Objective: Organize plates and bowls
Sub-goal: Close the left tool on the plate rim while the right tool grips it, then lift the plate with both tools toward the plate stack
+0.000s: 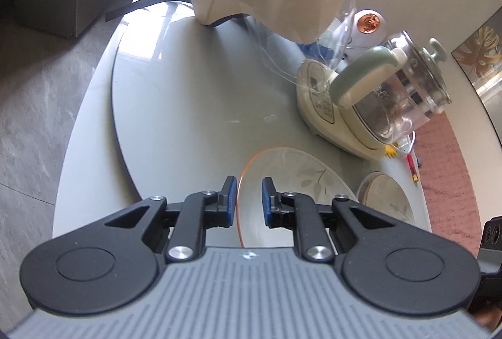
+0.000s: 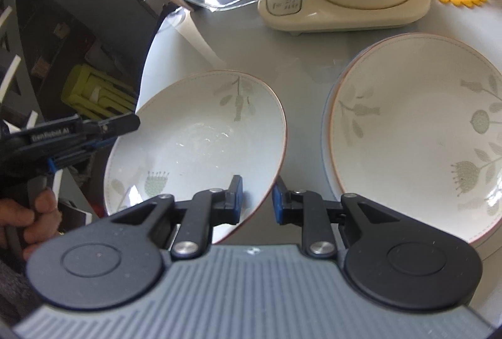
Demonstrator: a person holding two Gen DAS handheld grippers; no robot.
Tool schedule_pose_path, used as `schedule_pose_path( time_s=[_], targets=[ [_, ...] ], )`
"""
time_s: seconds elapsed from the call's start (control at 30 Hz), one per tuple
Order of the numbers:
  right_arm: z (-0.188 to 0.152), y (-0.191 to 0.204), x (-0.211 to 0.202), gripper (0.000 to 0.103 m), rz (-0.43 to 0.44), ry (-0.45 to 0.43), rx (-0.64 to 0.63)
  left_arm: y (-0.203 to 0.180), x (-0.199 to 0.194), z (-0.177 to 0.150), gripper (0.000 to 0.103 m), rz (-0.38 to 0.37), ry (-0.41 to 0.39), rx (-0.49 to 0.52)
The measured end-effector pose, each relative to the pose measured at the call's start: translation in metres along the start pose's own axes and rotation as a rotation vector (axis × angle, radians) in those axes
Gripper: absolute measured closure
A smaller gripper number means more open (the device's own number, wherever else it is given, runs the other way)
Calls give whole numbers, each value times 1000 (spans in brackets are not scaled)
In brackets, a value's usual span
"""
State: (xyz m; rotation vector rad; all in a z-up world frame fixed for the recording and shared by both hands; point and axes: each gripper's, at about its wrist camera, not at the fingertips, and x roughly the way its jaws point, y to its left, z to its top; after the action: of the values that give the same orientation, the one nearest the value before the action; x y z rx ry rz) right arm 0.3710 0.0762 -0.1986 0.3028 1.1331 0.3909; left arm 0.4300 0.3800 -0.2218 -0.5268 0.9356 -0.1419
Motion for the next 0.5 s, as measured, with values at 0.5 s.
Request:
schedule_pose_path(
  time_s=[0.5],
  targets=[
    [15, -11, -47, 80, -23, -106, -21, -46, -5, 13, 85, -69, -52, 46]
  ],
)
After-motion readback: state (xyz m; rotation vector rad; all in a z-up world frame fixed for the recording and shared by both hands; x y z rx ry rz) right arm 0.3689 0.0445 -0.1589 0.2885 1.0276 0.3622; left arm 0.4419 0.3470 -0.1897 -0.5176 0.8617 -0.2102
